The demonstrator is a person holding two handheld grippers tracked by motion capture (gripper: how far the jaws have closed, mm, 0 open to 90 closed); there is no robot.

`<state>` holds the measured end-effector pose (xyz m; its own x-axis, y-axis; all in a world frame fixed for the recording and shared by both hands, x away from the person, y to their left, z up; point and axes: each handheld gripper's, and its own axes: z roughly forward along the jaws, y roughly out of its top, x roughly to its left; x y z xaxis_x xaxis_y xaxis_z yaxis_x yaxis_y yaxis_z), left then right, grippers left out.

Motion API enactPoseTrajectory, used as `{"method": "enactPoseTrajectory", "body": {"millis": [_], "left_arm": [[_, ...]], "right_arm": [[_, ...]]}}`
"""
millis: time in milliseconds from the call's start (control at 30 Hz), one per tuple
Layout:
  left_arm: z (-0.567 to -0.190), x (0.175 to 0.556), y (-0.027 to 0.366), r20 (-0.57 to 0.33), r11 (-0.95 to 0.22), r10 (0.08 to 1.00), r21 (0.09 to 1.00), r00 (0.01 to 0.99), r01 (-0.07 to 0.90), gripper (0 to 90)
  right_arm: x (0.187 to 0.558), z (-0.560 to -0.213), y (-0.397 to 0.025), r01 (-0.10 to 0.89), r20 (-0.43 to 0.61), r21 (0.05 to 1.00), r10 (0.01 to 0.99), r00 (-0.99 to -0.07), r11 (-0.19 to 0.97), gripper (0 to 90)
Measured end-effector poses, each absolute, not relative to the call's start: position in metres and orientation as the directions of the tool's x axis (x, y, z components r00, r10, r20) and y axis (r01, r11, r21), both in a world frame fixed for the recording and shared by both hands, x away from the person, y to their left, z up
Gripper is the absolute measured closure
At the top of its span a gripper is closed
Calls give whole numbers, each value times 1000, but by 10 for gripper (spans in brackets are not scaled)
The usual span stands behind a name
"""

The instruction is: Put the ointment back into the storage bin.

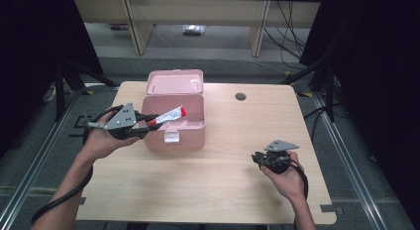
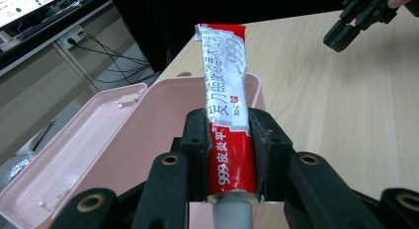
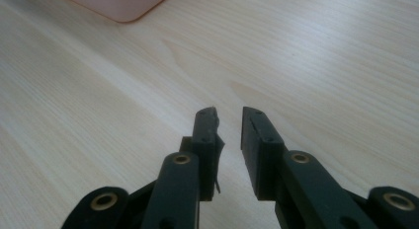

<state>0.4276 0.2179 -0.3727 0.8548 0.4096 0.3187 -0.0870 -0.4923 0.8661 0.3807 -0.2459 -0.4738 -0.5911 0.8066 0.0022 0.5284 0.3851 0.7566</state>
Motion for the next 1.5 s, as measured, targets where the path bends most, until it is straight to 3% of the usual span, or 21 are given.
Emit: {"method": "enactPoseTrajectory", "body": {"millis": [800, 833, 867, 1500], "left_arm": [[-366, 467, 225, 292, -541, 371, 839, 882, -51, 706], [-365, 470, 225, 288, -545, 366, 837, 885, -48, 706], [-365, 472, 224, 287, -550, 361, 834, 887, -46, 706], [-362, 508, 215, 249, -706, 255, 708, 934, 4, 706]], "right_arm": [[376, -467, -256, 518, -14, 767, 817, -576, 379, 772], [373, -467, -254, 549, 20, 759, 831, -557, 350, 772], [375, -467, -257, 515, -21, 768, 819, -573, 380, 772], [370, -465, -260, 554, 13, 744, 821, -570, 373, 760]]}}
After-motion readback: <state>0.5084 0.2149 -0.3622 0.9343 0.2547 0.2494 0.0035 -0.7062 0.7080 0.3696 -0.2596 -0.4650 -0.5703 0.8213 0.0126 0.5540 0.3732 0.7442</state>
